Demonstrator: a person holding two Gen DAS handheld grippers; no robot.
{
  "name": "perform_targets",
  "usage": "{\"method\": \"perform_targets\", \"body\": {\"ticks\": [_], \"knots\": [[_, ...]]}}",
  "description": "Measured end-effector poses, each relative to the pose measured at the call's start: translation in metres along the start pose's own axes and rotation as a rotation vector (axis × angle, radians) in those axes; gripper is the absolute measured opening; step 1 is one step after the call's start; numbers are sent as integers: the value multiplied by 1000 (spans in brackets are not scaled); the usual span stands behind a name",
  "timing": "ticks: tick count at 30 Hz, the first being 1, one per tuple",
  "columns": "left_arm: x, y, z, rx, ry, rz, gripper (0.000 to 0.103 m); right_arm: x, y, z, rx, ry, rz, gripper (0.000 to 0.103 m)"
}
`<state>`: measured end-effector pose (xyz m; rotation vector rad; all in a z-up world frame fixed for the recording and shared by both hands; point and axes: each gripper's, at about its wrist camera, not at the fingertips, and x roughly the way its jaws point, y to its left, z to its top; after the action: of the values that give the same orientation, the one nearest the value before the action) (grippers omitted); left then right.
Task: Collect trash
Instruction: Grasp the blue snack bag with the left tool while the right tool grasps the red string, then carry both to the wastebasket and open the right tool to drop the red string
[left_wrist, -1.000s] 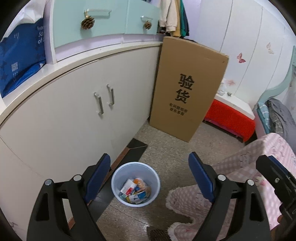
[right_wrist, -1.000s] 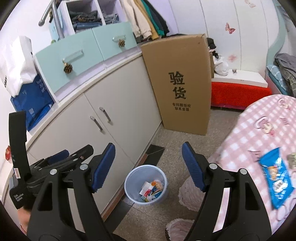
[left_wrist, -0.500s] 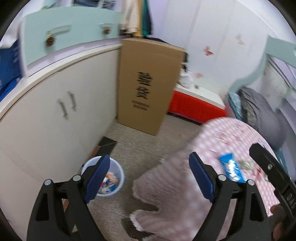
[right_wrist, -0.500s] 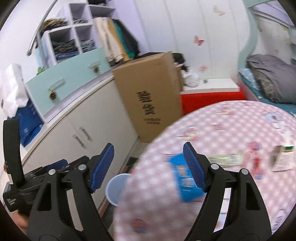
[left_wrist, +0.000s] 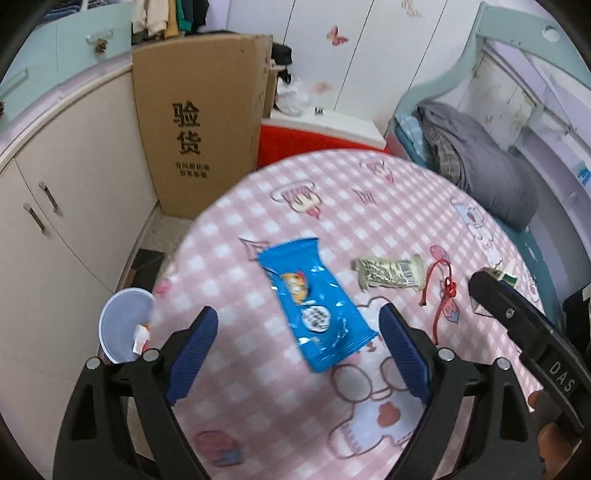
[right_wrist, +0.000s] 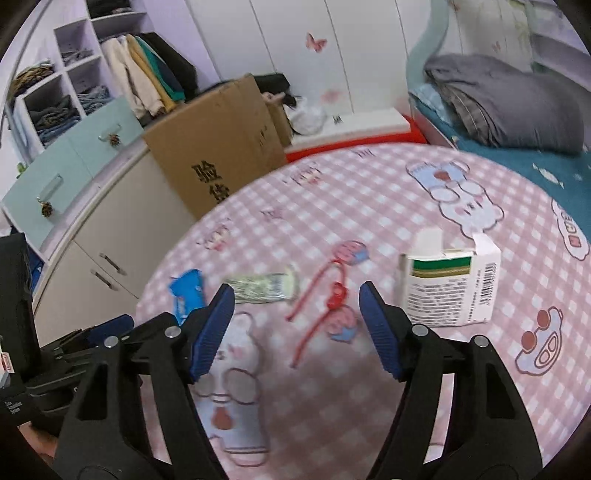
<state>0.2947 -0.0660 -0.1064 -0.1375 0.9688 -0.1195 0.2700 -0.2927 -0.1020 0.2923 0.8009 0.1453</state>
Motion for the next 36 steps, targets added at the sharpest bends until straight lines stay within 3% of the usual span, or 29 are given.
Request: {"method": "perform_targets", "body": {"ticks": [5,12,14,17,19,24,25,36], "knots": [[25,-15,6,9,38,57,87,17,-7,0,-15,48,-26,68],[44,-24,9,51,65,79,86,39,-8,3,-49,98,-71,50],[45,-30,8,114,48,117,70,44,-6,2,-77,104,-92,45],[44,-25,8,133,33,128,49,45,-5,2,-95,104,-112,26],[41,-18,10,114,35,99,44,45,-5,2,-100,107,-109,12],[32,-7,11,84,21,19,28,27,3,4,-102,49,-99,9],[30,-6,11,80,18,2,11,23,6,5,-105,43,-91,9],[-8,26,8,30,-33,-96,6,-7,73,14,-173,10,22,9]]}}
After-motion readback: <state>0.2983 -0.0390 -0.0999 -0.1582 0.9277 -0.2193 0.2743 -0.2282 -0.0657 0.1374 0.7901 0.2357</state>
